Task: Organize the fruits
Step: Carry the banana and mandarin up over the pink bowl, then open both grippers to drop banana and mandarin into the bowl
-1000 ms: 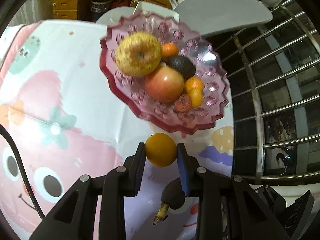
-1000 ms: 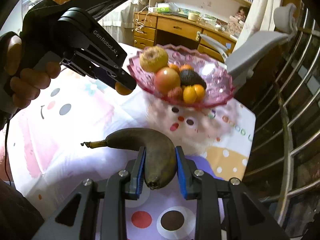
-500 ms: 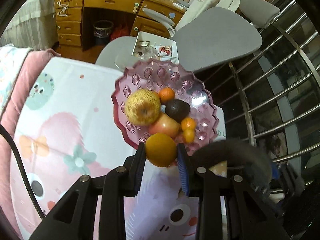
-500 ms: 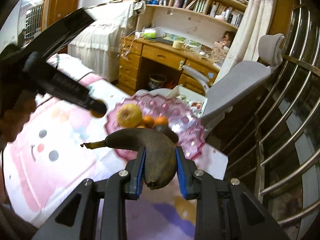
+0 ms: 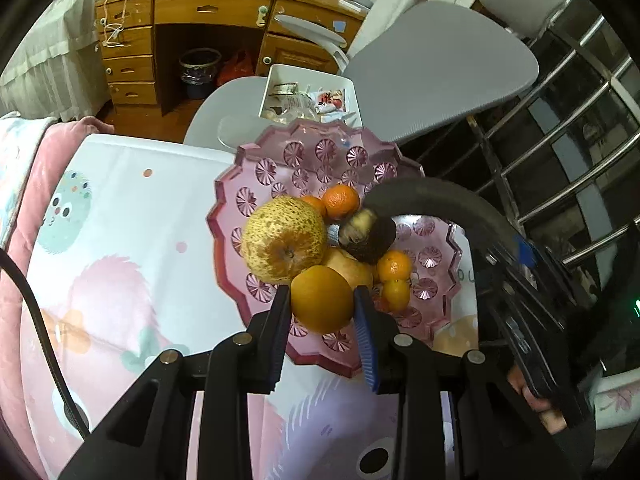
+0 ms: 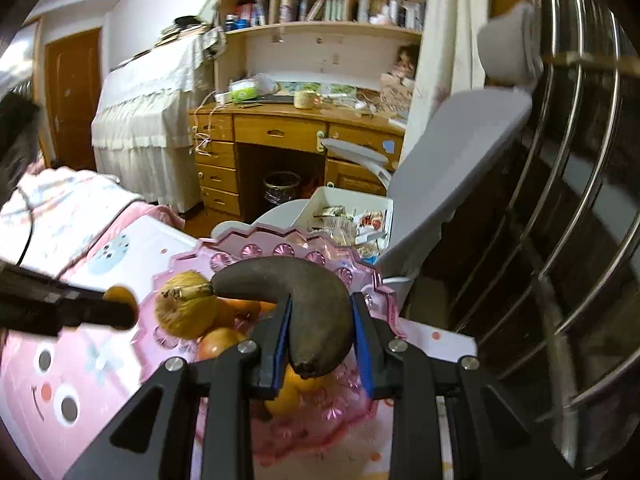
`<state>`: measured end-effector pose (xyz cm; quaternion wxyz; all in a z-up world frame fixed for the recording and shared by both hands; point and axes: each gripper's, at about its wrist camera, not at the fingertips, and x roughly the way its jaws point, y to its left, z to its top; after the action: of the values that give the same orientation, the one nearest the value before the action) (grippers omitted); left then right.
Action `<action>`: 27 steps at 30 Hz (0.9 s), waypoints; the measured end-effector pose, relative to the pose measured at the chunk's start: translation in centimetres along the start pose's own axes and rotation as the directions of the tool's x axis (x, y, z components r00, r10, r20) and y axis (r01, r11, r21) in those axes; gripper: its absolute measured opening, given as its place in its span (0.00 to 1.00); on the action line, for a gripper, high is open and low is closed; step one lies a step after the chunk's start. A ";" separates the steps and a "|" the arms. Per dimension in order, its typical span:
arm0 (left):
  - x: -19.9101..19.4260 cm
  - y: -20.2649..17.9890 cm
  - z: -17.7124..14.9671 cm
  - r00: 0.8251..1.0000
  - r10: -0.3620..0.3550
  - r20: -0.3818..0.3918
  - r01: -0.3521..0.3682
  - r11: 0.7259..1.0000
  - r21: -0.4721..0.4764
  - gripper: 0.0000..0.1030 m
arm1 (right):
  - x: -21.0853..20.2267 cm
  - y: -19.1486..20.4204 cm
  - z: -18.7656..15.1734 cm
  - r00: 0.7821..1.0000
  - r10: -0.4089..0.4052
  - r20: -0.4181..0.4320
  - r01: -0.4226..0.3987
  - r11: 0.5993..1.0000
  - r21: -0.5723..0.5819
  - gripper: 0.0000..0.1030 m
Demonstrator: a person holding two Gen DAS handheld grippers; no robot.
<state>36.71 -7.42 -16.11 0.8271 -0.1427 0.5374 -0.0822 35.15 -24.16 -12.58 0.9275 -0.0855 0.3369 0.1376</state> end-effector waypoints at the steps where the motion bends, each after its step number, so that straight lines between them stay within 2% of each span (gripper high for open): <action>1: 0.3 -0.2 0.0 1.000 -0.002 -0.003 0.002 1.000 0.007 0.29 | 0.9 -0.2 -0.1 1.000 -0.004 -0.004 0.004 1.000 0.010 0.27; 4: 1.3 -0.5 0.0 1.000 -0.011 -0.007 0.012 1.000 0.019 0.29 | 3.4 -0.7 -0.5 0.999 -0.019 -0.028 0.020 0.999 0.048 0.27; 6: 2.2 -0.8 0.0 1.000 0.011 -0.024 -0.010 1.000 0.021 0.29 | 4.6 -0.9 -0.8 0.998 -0.037 -0.047 0.040 0.996 0.074 0.27; 11: 3.8 -0.9 -0.3 0.998 0.015 -0.054 -0.015 1.000 0.007 0.29 | 5.7 -0.6 -1.5 0.992 -0.064 -0.107 0.074 0.993 0.091 0.28; 15: 4.5 -1.3 -0.4 0.998 0.016 -0.066 -0.014 1.000 0.019 0.31 | 5.3 -1.4 -1.9 0.990 -0.014 -0.141 0.039 0.985 0.171 0.30; 19: 4.2 -1.5 -0.6 0.998 0.003 -0.057 -0.002 1.000 0.016 0.49 | 4.5 -1.6 -3.2 0.982 0.054 -0.182 -0.007 0.968 0.251 0.34; 22: 3.5 -1.7 -1.0 0.999 0.004 -0.049 -0.003 1.000 0.024 0.51 | 2.7 -0.9 -4.0 0.981 0.076 -0.178 -0.031 0.969 0.244 0.35; 27: 1.7 -1.2 -2.7 0.999 -0.002 -0.048 0.003 1.000 0.021 0.57 | -1.0 0.4 -5.0 0.974 0.139 -0.181 -0.091 0.964 0.249 0.43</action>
<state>34.93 -9.42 -18.25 0.8154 -0.1324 0.5559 -0.0923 31.26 -25.24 -15.77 0.8835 0.0332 0.4456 0.1409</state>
